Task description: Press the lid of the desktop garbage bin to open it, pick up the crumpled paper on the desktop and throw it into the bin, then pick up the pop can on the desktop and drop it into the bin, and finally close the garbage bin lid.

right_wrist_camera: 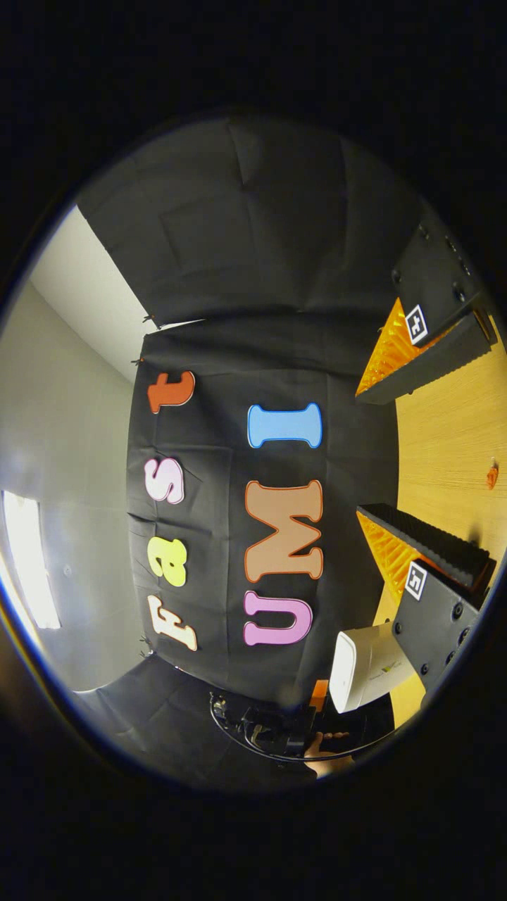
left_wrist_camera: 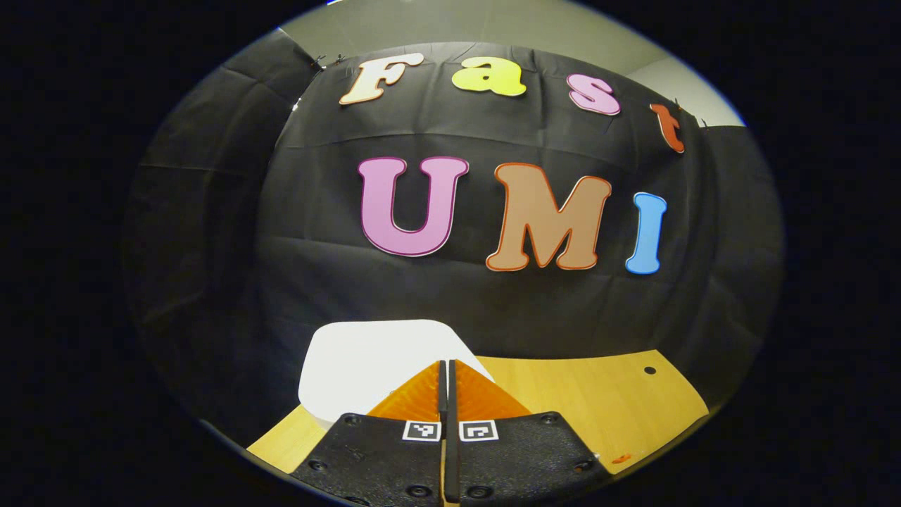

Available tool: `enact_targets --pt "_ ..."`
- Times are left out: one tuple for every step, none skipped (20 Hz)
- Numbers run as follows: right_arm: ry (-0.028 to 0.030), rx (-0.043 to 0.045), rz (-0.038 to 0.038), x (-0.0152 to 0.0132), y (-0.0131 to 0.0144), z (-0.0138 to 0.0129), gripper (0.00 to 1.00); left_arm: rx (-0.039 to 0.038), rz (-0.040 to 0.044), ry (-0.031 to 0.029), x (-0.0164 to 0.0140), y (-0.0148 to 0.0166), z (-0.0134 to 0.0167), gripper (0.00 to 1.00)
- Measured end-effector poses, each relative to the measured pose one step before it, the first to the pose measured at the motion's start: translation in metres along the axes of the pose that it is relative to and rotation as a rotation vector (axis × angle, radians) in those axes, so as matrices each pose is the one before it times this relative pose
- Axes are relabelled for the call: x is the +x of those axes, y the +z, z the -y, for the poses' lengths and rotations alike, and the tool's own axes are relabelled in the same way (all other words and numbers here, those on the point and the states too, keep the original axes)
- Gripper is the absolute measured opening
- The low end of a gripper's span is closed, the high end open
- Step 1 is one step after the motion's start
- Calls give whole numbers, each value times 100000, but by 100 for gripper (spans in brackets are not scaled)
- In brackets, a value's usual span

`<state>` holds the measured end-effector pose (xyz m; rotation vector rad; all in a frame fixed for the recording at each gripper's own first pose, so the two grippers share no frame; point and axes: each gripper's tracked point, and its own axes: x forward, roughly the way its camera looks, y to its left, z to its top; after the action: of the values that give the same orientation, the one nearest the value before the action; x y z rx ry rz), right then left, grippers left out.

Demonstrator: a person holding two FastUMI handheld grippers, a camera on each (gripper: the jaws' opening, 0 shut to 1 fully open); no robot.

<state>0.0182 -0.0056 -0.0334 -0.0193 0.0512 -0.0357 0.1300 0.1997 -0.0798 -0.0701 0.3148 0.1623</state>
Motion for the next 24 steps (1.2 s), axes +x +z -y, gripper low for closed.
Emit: enact_targets --pt "-116 -732 -772 -10 -220 -374 95 528 -792 336 621 -275 -488 0" --pt "-245 -524 -678 2 -122 -239 95 -208 -873 347 499 -458 -494 0" --pt "-252 -302 -529 45 -114 -259 95 -891 -918 -91 461 -435 -321 0" --pt "-139 -230 -336 88 -57 -205 95 -982 -869 72 428 -413 -204 0" --pt "-89 -328 -190 36 13 -269 95 -502 -1078 296 283 -357 -242 0" --pt "-26 -547 -166 54 -55 -209 95 -309 -1074 183 306 -382 -183 0" --pt "42 -490 -213 82 -62 -191 95 -337 -946 527 304 -403 -232 0" --pt "145 -453 -265 22 -86 -192 95 -638 -1749 -228 242 -814 -149 0" --pt "265 -345 -375 70 -51 -192 95 121 -2586 809 -176 -742 -153 0" --pt "187 -246 -417 213 -130 -222 95 789 3031 406 196 385 -110 0" --pt "227 -208 -496 152 -69 -129 95 -1018 942 877 -72 355 -153 0" --pt "264 -67 -368 99 -104 -98 95 -3489 -1882 1231 76 -1003 -190 0" --pt "399 87 -344 166 -2 -203 95 -725 1723 192 238 365 -92 0" --pt "563 296 -562 122 -161 -197 96 -1254 485 783 29 -311 -6 0" --pt "711 690 -134 47 36 -136 95 1911 941 637 -148 -157 203 0" --pt "1021 951 457 -59 286 -41 99 4428 3243 263 58 322 48 0" --pt "903 336 743 -98 331 -36 96 5068 6793 1256 -300 1073 59 0" --pt "196 -329 1048 -35 278 341 99 3990 1862 2197 11 656 -277 0" --pt "191 -561 981 2 251 354 99 2140 1568 1497 398 819 195 0" --pt "400 -326 340 48 -63 219 93 425 1598 122 -334 610 236 0" --pt "587 247 -263 -4 47 217 96 -1099 2526 -504 -294 1102 264 0" --pt "824 605 -87 -49 -44 101 99 -1683 2456 -161 -376 1228 266 9" --pt "613 364 350 -65 133 227 99 -862 2534 -340 -299 1282 311 14" --pt "26 -48 671 -121 247 490 99 -258 2709 167 -503 1073 310 26"
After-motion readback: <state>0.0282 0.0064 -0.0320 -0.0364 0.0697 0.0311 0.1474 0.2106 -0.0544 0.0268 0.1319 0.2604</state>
